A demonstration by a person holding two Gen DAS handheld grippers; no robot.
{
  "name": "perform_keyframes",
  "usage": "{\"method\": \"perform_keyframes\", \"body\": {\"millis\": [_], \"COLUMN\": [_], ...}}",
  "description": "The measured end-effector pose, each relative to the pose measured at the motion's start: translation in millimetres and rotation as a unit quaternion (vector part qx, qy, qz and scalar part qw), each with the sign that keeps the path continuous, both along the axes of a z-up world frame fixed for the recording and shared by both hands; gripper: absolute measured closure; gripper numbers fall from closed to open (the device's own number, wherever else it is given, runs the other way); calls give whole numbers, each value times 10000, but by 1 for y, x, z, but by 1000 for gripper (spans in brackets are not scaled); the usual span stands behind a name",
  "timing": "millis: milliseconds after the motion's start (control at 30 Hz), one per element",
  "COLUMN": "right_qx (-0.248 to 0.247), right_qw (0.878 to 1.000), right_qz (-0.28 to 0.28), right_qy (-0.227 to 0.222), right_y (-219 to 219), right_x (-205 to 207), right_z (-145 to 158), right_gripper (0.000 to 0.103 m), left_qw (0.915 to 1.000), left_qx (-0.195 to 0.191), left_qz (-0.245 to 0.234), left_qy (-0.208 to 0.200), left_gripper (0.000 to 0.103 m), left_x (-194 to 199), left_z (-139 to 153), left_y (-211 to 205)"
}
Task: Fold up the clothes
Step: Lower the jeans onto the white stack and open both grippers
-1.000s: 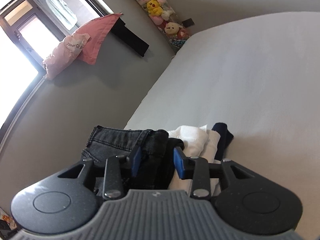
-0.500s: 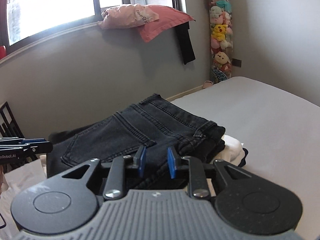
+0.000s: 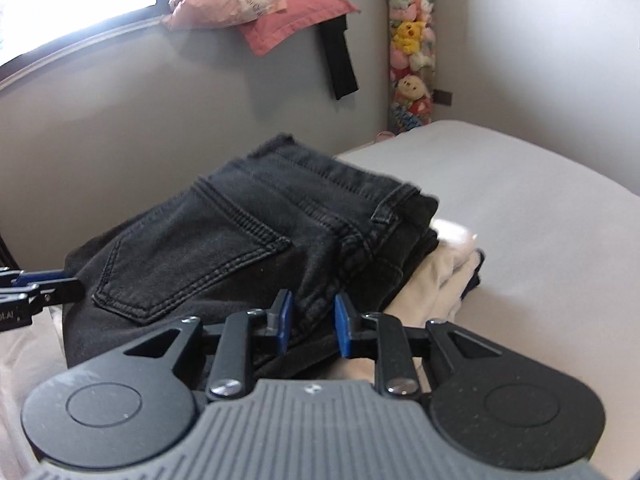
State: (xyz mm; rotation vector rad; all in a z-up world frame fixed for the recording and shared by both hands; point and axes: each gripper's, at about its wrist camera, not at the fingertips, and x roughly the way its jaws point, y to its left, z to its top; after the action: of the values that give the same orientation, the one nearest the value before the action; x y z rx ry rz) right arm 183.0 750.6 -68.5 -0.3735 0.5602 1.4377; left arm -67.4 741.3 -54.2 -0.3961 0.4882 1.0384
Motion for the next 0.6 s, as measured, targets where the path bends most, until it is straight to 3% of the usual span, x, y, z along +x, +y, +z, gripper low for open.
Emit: {"method": "perform_keyframes", "body": {"millis": [100,300,433,600], "right_qx": [316,319,151,-506], "right_qw": [9992,9947,9951,9961], "right_qz": [231,943,849,331], "right_qy": [111,-267,-487,-648], "right_y": [-26,-67,-74,-66], "right_x": [-11,-63,-75,-67], "right_z": [17,15,-4,-34], "right_gripper": [79,87,92,95], "left_qw": [9989,9991,9993,9995], "left_qx": [408,287,229,120], "left_qz": [-187,-266,-252,-177], "left_qy": [93,181,178,250], "left_gripper": [64,64,64,64], "left_x": [3,11,7,0], "left_z": [10,17,21,28], "left_y": [-25,-56,-76,-85]}}
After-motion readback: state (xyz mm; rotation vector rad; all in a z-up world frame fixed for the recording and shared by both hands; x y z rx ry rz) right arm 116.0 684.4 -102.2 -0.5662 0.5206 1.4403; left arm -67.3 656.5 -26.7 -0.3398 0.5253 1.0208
